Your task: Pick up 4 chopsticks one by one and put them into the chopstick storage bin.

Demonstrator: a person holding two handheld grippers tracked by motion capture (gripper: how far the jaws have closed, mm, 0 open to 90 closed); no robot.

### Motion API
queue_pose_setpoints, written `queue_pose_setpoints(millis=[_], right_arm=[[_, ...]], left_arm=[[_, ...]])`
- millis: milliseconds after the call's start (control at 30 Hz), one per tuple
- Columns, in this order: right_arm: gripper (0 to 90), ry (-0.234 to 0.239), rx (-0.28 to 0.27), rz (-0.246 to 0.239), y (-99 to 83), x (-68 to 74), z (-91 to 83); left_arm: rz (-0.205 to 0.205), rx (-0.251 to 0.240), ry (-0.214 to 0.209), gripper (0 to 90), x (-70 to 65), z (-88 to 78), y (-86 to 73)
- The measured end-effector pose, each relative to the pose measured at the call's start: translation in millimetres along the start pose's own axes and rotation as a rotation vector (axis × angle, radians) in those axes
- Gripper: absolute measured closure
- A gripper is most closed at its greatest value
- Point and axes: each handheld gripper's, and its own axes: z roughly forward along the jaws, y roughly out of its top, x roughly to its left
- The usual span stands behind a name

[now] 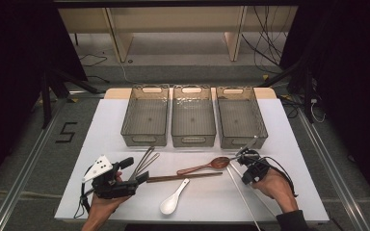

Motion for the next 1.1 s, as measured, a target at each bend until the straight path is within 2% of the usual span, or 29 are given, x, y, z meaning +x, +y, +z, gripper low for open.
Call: queue_pose_setpoints(millis=[300,467,533,567,733,767,800,867,933,967,1000,1033,1100], right_arm=[[84.9,-0.010,-0.026,-0.003,-3.8,-1.5,-3.2],[84.9,-0.008,-0.070,-0.002,-8.4,-5.1,-16.9],[84.9,-0.009,-0.104,-0.007,-9.7,-4.7,-23.9],[85.0,0.007,-0.123,-0.010,-10.1,-3.6,-27.7],[84.9,0.027,-0.211,-0.057,-8.4,9.4,-51.5],[84.9,0.027,-0.211,-0.057,-8.4,9.4,-51.5],[84.9,0.032,-0.254,-0.094,-5.1,17.7,-61.9],[84.9,0.039,-0.265,-0.098,-3.8,20.9,-65.4],[84.9,0.053,-0.295,-0.124,0.3,28.5,-72.2],[84.9,0.056,-0.322,-0.143,4.9,35.5,-77.6],[84.9,0.056,-0.322,-0.143,4.9,35.5,-77.6],[84.9,0.083,-0.362,-0.156,9.7,41.2,-82.3],[84.8,0.110,-0.393,-0.166,14.7,46.6,-86.3]], left_arm=[[-0.001,0.000,0.000,16.5,0.2,-0.1,0.1],[-0.001,0.003,0.002,16.5,0.5,0.0,0.1],[-0.005,0.003,0.002,16.5,0.5,0.2,0.1],[-0.008,0.003,0.002,16.5,0.5,0.4,0.2],[-0.024,0.005,0.000,16.5,0.7,1.0,0.4],[-0.030,0.005,0.000,16.5,0.9,1.3,0.5],[-0.039,0.005,-0.002,16.5,0.9,1.7,0.8],[-0.042,0.014,0.000,16.5,0.6,2.3,1.0],[-0.039,0.013,0.002,16.5,-0.4,3.2,1.2],[-0.055,0.017,-0.003,16.5,-1.1,4.2,1.6],[-0.055,0.017,-0.003,16.5,-1.1,4.2,1.6],[-0.063,0.021,-0.011,16.5,-2.8,6.0,2.0],[-0.060,0.026,-0.018,16.5,-5.1,8.3,2.5]])
